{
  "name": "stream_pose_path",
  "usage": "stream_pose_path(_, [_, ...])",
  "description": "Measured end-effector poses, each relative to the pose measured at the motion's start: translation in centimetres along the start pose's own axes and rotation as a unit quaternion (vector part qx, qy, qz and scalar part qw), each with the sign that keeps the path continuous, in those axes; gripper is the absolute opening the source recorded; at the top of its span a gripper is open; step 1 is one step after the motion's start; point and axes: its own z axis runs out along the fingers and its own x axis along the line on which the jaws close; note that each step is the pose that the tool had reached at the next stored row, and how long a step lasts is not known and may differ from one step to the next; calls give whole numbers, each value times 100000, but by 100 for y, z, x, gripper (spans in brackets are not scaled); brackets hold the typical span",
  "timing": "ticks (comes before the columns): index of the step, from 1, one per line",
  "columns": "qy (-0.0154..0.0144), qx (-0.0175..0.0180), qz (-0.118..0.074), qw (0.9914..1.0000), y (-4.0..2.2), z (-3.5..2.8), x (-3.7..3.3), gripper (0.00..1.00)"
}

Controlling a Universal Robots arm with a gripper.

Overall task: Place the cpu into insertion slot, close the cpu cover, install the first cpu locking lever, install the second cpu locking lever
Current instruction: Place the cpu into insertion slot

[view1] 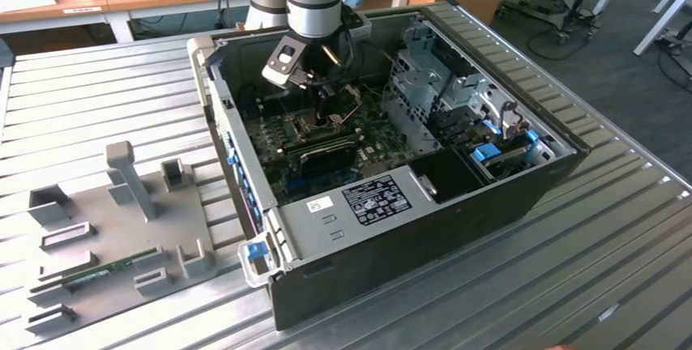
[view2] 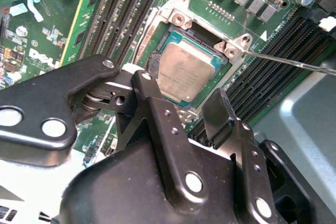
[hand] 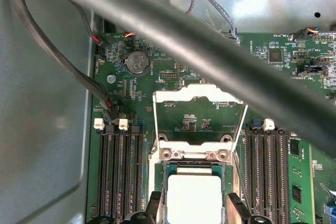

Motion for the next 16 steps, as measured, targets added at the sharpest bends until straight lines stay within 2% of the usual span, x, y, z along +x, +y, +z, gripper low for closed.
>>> stream_pose_path(2, [0,-1,1,100000,0,0,0,58])
stream_pose_path(3, [0,0,1,100000,0,-1,0,52])
stream_pose_path(4, [-2,1,0,100000,0,-1,0,52])
stream_pose_path(6, [-1,0,0,100000,0,-2,0,40])
stream_pose_path(7, [-1,0,0,100000,0,-2,0,40])
stream_pose_path(9, [-4,-1,-1,100000,0,-3,0,29])
stream_pose_path(10, [-2,1,-1,100000,0,-3,0,29])
stream_pose_path(12, [-1,0,1,100000,0,-3,0,17])
stream_pose_path(13, [1,-1,0,100000,0,-4,0,17])
stream_pose_path(14, [-3,1,-1,100000,0,-4,0,11])
stream_pose_path(16, [0,1,-1,100000,0,-4,0,10])
